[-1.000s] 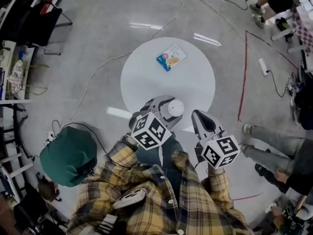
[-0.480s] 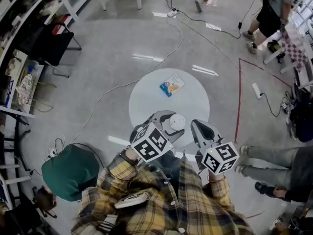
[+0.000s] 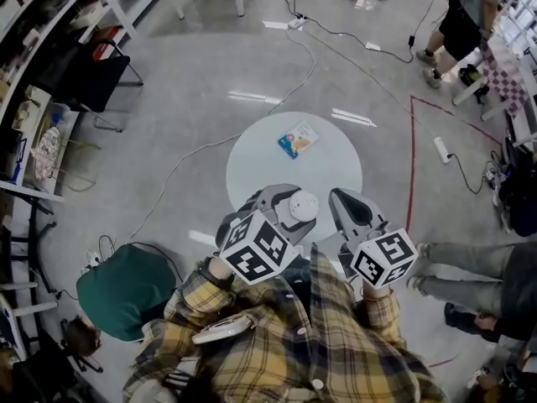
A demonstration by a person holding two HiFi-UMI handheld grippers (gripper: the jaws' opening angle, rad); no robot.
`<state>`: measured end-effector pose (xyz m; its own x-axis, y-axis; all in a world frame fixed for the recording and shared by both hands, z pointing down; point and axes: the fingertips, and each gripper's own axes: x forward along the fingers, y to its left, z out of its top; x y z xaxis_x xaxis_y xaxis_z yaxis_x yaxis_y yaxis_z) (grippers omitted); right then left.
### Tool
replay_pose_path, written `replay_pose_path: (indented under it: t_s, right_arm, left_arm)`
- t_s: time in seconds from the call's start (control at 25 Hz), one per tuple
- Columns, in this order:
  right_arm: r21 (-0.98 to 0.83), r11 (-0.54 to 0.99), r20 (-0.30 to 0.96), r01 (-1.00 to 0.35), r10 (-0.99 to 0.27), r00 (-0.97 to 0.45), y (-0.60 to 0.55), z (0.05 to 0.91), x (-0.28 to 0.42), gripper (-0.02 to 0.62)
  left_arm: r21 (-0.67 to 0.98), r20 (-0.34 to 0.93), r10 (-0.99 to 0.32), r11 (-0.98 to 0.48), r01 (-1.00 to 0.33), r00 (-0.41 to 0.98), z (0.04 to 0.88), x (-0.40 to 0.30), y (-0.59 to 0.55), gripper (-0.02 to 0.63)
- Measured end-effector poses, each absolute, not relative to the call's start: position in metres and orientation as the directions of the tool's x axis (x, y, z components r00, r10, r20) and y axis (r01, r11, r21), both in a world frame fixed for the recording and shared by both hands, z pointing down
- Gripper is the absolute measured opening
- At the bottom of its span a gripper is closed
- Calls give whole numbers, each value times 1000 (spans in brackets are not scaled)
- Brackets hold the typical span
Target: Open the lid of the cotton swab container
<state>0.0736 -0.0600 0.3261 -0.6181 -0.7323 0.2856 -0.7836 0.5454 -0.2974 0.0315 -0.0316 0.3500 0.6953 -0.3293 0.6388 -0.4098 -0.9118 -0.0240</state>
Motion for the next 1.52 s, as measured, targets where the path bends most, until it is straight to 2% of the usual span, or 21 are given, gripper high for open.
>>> replay_pose_path:
  t_s: [0.44, 0.96, 1.52]
  right_arm:
    - [-299, 539, 306, -788, -728, -614, -56, 329, 76, 17]
    - [-299, 551, 261, -779, -738, -622, -54, 319, 77, 17]
    - [-303, 656, 193, -691, -668, -719, -46, 301, 65, 25]
  left_arm:
    - [-8, 642, -311, -917, -399, 701, 350, 35, -29, 272]
    - [-21, 663, -305, -921, -390, 684, 353, 38, -26, 272]
    - [-16, 667, -296, -923, -384, 684, 355, 43, -23, 272]
